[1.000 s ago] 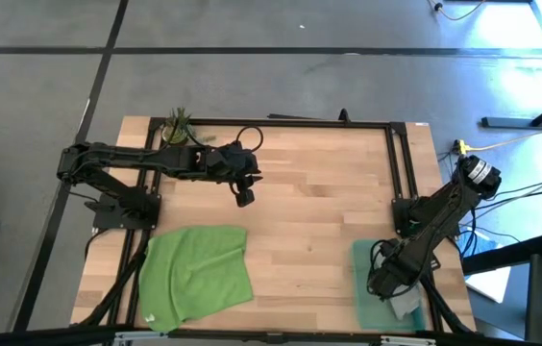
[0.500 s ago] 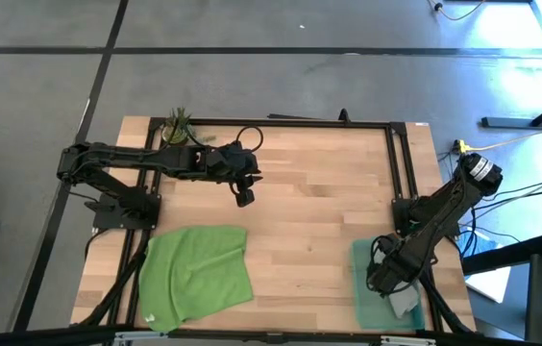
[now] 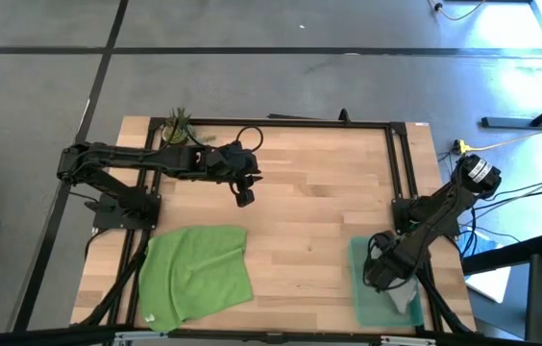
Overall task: Roll microfiber towels into tight, uniform cylinder then place into a basket
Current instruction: Put the gray microfiber towel into the green bin
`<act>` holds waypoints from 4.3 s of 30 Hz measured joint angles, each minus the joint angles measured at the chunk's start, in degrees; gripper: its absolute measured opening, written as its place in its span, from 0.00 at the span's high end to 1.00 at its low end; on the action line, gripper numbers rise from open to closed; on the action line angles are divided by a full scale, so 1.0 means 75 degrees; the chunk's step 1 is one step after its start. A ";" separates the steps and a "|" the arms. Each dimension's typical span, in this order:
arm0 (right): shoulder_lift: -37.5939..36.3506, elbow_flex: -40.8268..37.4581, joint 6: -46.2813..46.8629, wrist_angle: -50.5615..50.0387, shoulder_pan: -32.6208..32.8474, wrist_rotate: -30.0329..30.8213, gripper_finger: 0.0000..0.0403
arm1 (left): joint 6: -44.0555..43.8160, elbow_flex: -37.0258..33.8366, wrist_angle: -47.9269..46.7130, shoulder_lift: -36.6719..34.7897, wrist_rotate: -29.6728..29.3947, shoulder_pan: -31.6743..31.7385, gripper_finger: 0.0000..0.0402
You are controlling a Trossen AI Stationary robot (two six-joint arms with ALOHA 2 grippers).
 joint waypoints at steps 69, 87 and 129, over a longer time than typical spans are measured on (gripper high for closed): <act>-0.0519 0.0108 -0.1868 0.0301 -0.0866 0.3092 0.38 | 0.0003 0.0000 -0.0008 0.0000 0.0000 0.0002 0.81; -0.0532 0.1285 -0.1722 -0.2893 -0.0880 0.2180 0.38 | -0.0003 0.0000 -0.0006 0.0000 0.0000 0.0002 0.81; -0.0638 -0.0288 -0.0684 -0.0237 -0.0851 0.2460 0.38 | 0.0189 0.0000 -0.0006 0.0000 0.0000 0.0003 0.81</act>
